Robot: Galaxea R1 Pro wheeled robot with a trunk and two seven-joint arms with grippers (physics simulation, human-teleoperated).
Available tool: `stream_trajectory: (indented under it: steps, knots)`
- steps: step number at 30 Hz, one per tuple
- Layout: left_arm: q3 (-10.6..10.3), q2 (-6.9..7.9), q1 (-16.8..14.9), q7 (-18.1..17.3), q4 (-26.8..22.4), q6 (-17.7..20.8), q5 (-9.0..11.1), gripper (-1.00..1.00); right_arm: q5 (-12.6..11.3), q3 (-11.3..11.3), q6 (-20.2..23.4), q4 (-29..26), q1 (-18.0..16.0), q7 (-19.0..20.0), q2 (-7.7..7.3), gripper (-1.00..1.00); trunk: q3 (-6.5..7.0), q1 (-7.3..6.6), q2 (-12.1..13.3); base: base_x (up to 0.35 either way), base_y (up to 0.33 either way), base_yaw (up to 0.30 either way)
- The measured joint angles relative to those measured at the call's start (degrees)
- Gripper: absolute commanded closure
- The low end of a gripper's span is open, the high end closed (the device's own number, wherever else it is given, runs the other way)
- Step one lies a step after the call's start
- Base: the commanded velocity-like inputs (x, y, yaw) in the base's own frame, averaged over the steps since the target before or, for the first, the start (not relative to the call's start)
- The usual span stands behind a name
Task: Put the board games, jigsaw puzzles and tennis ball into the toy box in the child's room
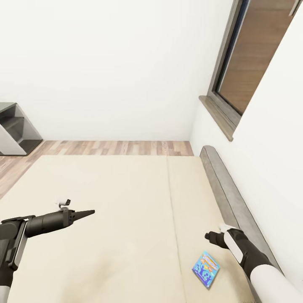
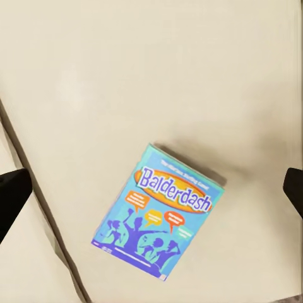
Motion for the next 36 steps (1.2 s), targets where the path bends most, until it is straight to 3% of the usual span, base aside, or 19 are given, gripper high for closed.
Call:
stream_trajectory:
  steps: [36]
  knots:
    - [-0.03, -0.01, 0.01, 0.0, -0.01, 0.0, 0.0, -1.0, 0.08, 0.0, 0.0, -0.03, 0.01, 0.01, 0.14, -1.0, 0.02, 0.0, 0.0, 0.0, 0.0, -0.007]
